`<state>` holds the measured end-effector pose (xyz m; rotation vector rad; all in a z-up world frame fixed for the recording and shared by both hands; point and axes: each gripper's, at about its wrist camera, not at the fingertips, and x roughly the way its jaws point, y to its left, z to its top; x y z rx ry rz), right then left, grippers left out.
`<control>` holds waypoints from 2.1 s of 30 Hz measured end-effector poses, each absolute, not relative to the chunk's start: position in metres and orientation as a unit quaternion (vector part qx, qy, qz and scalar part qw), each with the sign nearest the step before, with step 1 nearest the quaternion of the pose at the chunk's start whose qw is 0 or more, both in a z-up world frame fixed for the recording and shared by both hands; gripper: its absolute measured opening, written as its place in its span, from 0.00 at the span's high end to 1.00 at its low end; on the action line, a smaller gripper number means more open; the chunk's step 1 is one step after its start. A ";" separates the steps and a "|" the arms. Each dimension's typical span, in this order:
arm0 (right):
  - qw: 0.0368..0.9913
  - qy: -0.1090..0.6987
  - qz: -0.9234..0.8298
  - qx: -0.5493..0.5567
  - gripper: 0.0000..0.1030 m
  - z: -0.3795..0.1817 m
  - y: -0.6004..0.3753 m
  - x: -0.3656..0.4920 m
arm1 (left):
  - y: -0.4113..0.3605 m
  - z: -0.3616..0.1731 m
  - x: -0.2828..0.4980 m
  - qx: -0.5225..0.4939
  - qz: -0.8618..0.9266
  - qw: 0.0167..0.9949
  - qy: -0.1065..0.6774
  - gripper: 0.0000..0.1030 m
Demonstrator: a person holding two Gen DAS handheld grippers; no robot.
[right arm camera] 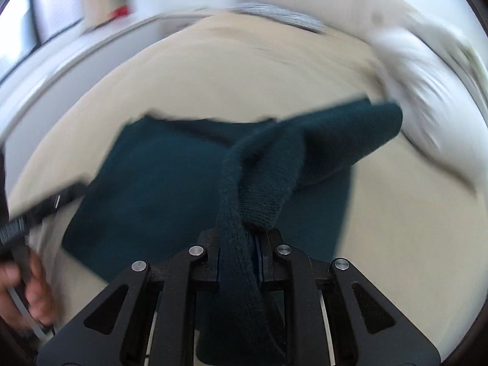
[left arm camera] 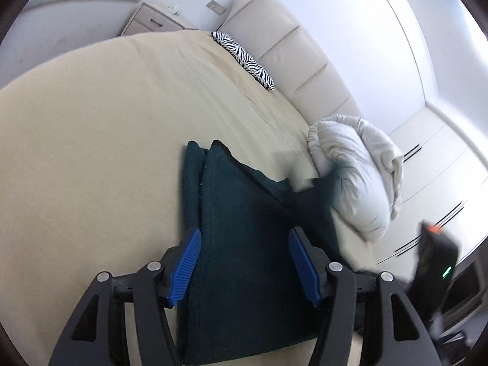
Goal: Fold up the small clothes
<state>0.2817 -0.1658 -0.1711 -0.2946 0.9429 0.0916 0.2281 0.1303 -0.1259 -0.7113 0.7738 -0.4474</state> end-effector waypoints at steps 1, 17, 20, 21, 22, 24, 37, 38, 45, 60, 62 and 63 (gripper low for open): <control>0.874 0.459 0.061 -0.146 0.87 -0.182 -0.151 0.285 | 0.131 -0.128 0.229 -0.346 -0.217 0.833 0.372 0.40; 0.880 0.428 0.162 -0.130 0.56 -0.204 -0.145 0.221 | 0.089 -0.131 0.252 -0.324 -0.252 0.805 0.429 0.32; 0.883 0.421 0.166 -0.129 0.56 -0.205 -0.158 0.186 | 0.069 -0.143 0.264 -0.309 -0.254 0.787 0.469 0.32; 0.884 0.419 0.169 -0.119 0.56 -0.204 -0.165 0.176 | 0.064 -0.145 0.267 -0.302 -0.252 0.788 0.474 0.32; 0.886 0.418 0.173 -0.105 0.56 -0.204 -0.173 0.168 | 0.059 -0.145 0.269 -0.296 -0.250 0.788 0.478 0.32; 0.888 0.422 0.167 -0.076 0.56 -0.205 -0.192 0.153 | 0.055 -0.144 0.273 -0.299 -0.251 0.782 0.485 0.35; 0.927 0.343 0.120 0.088 0.56 -0.164 -0.284 0.110 | 0.045 -0.130 0.296 -0.289 -0.252 0.767 0.514 0.84; 0.931 0.340 0.105 0.081 0.56 -0.162 -0.287 0.113 | 0.049 -0.127 0.297 -0.293 -0.255 0.766 0.512 0.84; 0.936 0.342 0.082 0.001 0.56 -0.163 -0.271 0.162 | 0.086 -0.105 0.300 -0.275 -0.246 0.783 0.501 0.84; 0.917 0.383 0.083 -0.081 0.46 -0.193 -0.234 0.177 | 0.121 -0.146 0.295 -0.291 -0.200 0.786 0.507 0.77; 0.915 0.387 0.077 -0.084 0.47 -0.194 -0.239 0.176 | 0.122 -0.131 0.283 -0.267 -0.173 0.813 0.488 0.73; 0.913 0.391 0.075 -0.083 0.47 -0.197 -0.244 0.177 | 0.122 -0.122 0.275 -0.252 -0.158 0.829 0.473 0.73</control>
